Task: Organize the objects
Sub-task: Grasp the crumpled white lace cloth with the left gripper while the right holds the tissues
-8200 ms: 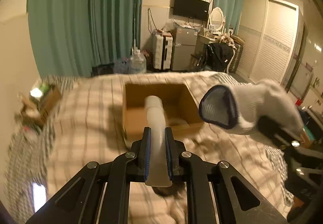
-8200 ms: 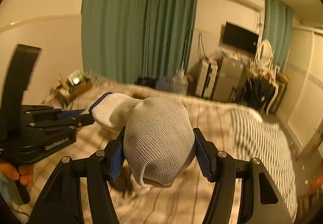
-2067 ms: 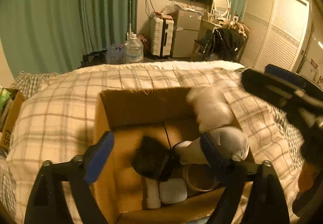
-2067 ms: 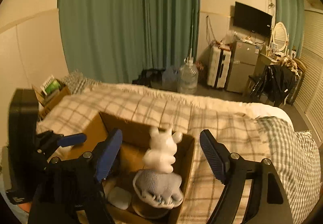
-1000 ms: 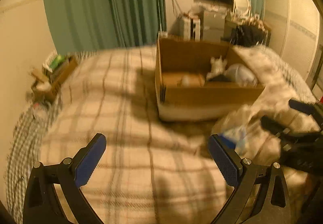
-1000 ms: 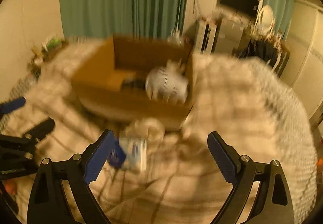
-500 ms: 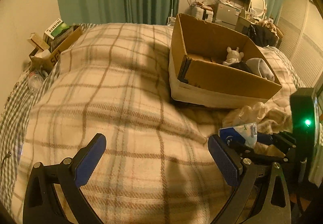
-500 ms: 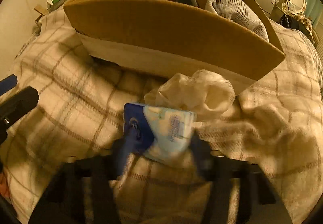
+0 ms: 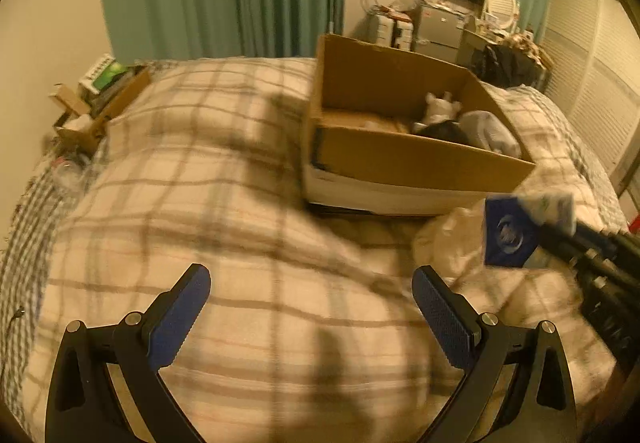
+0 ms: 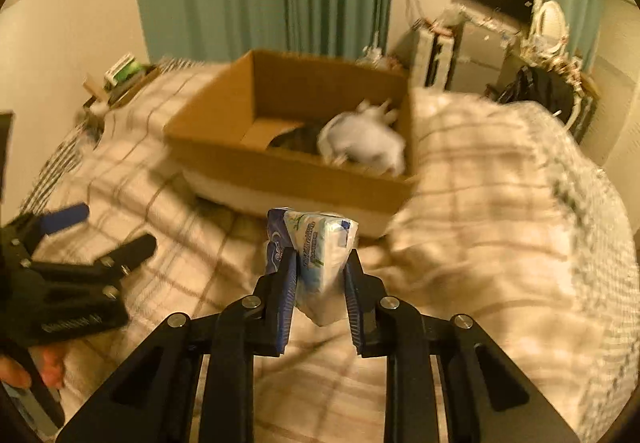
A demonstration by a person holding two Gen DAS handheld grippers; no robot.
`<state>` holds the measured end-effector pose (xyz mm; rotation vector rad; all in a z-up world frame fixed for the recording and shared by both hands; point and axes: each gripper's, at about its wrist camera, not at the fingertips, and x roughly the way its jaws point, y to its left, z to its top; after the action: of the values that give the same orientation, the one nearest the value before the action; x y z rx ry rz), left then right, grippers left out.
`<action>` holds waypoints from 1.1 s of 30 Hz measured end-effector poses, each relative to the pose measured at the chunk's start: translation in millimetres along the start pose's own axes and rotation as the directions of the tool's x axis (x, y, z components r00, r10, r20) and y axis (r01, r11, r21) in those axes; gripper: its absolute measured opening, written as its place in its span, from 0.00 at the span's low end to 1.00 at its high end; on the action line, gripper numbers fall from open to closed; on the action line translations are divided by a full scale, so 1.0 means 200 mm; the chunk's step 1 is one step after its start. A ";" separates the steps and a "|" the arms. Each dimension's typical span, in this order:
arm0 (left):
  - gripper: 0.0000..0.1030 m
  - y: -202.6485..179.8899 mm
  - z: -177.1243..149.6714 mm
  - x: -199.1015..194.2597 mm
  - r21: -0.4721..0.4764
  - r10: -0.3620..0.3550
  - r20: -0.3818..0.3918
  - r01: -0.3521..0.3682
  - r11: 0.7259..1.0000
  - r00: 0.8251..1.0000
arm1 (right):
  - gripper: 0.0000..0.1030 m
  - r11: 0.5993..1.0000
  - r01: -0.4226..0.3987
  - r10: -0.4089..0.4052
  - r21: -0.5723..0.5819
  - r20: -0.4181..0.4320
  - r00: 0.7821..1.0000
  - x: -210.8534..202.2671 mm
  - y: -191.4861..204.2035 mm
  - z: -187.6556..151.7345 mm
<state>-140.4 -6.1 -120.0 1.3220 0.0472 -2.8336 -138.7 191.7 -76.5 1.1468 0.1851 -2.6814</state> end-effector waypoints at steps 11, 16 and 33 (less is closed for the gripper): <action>1.00 -0.35 0.08 0.19 0.065 -0.083 -0.056 0.087 0.994 0.995 | 0.21 0.986 0.095 -0.090 0.134 -0.042 0.995 0.05 -0.31 -0.01; 1.00 -0.48 0.07 0.31 0.123 -0.090 -0.097 0.101 0.987 0.991 | 0.21 0.986 0.070 -0.062 0.152 -0.058 0.996 0.09 -0.33 -0.02; 0.20 -0.56 0.03 0.35 0.190 -0.143 -0.159 0.173 0.966 0.977 | 0.21 0.986 0.070 -0.061 0.148 -0.065 0.996 0.11 -0.31 -0.03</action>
<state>-192.3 105.9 -167.4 1.6331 -0.1455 -2.9338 -164.8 249.0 -94.1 1.2872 0.0307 -2.7608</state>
